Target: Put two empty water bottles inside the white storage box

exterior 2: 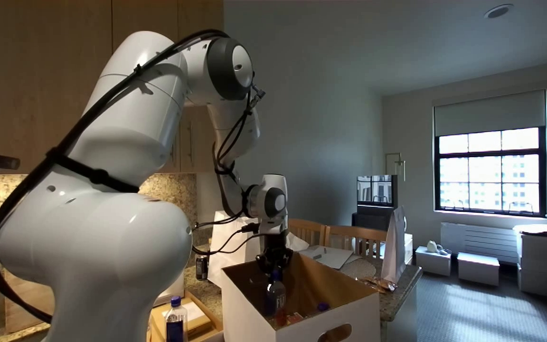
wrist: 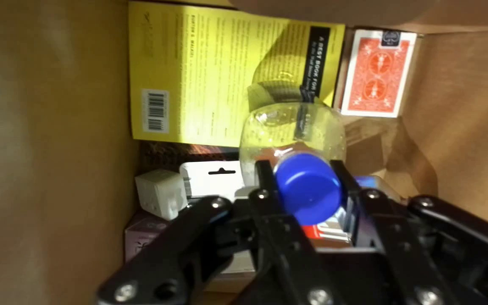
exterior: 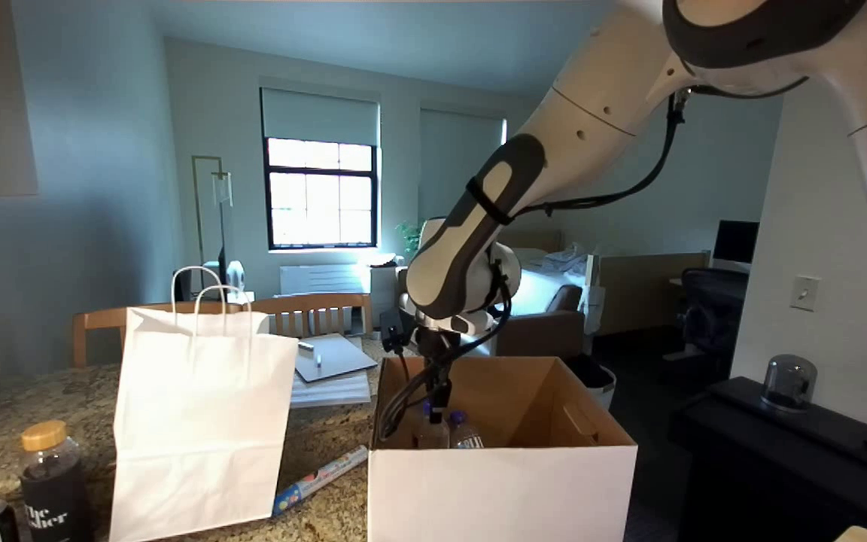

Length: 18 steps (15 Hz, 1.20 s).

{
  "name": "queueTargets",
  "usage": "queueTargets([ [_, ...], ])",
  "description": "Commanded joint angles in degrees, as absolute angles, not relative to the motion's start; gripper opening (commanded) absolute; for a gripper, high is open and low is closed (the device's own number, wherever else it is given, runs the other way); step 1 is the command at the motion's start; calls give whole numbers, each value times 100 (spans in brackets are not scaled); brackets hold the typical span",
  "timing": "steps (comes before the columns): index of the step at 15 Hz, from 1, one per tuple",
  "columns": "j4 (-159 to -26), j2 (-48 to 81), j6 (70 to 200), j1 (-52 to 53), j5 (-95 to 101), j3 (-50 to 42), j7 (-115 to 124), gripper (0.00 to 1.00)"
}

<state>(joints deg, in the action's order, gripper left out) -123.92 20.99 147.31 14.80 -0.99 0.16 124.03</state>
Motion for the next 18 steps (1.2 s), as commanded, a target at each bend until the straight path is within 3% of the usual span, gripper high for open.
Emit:
queueTargets([
  [1, -12314, 2149, 14843, 1823, 714, -412, 13226, 14],
  [15, -12060, 2783, 15657, 1523, -69, 148, 12542, 14],
  [16, -12069, 2775, 15662, 1525, -79, 145, 12548, 60],
  [18, -12083, 2768, 15658, 1524, -107, 145, 12548, 66],
])
